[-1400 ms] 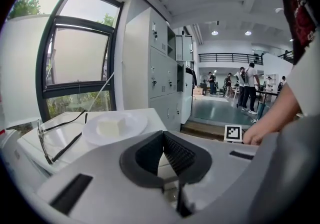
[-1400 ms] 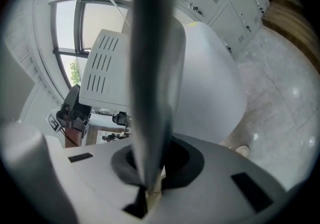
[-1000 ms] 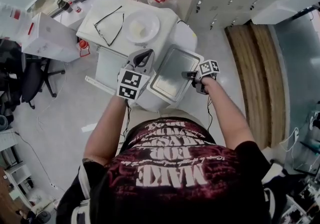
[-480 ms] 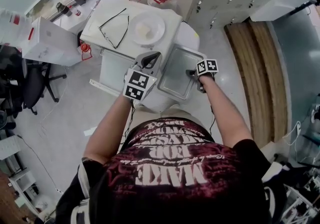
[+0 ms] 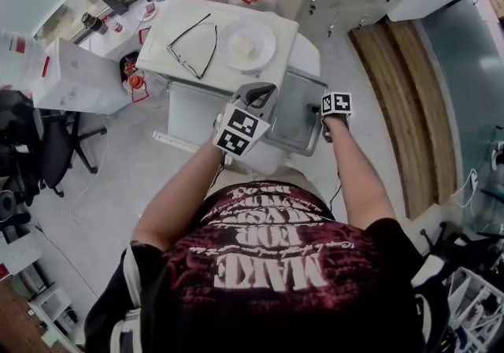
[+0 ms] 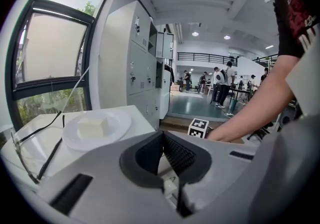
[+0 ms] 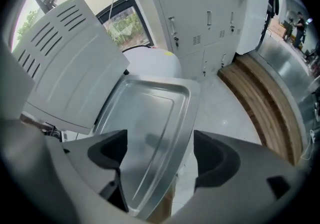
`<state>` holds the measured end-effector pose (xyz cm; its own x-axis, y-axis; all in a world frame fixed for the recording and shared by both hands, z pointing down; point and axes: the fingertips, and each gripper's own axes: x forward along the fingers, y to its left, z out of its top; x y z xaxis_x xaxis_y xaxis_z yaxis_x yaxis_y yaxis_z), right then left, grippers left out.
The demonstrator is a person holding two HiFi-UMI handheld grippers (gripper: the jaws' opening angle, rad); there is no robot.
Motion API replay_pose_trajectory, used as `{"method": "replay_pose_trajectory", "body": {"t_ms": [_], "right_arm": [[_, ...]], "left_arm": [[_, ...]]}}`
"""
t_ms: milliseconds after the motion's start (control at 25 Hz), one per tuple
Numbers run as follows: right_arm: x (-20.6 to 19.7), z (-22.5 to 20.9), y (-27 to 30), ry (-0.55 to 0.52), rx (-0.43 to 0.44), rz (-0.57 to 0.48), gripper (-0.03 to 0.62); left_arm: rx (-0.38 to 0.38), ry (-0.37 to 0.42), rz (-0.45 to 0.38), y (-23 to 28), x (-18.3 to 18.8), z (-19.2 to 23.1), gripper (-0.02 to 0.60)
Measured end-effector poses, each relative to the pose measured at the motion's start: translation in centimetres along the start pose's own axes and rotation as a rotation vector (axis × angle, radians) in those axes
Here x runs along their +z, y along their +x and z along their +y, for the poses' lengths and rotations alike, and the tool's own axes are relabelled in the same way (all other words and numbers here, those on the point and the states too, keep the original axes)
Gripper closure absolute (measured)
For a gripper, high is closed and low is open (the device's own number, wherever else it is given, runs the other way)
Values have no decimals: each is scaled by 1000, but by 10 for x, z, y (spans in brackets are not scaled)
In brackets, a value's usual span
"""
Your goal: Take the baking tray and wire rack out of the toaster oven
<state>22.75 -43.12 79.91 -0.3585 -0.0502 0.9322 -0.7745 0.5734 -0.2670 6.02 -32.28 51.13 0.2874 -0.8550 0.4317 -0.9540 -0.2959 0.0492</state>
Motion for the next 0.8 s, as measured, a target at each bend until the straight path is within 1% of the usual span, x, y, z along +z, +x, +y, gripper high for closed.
{"method": "replay_pose_trajectory", "body": {"t_ms": [200, 280, 360, 400, 520, 560, 680, 720, 760, 800], "right_arm": [[-5, 15, -14, 81, -25, -127, 171], [-5, 30, -26, 105, -16, -193, 172], [-7, 52, -43, 98, -2, -253, 186], [-10, 62, -53, 86, -2, -286, 211], [-20, 83, -87, 73, -31, -413, 376], [-24, 90, -97, 77, -35, -454, 406], [-35, 113, -128, 78, -24, -592, 514], [-39, 122, -139, 72, -18, -642, 529], [-45, 132, -148, 63, -13, -682, 574], [-51, 143, -156, 50, -7, -712, 591]], "left_arm": [[-90, 36, 10, -5, -10, -7, 575], [-119, 42, -10, -10, -11, -7, 575], [-153, 43, -51, -17, -8, -6, 575], [-175, 33, -73, -21, -6, -6, 575], [-234, -23, -109, -34, -8, -5, 575], [-239, -25, -107, -40, -10, -2, 575], [-229, 9, -96, -59, -22, 7, 575], [-225, 9, -95, -67, -27, 11, 575], [-221, -2, -96, -76, -33, 17, 575], [-213, -18, -99, -85, -39, 23, 575]]}}
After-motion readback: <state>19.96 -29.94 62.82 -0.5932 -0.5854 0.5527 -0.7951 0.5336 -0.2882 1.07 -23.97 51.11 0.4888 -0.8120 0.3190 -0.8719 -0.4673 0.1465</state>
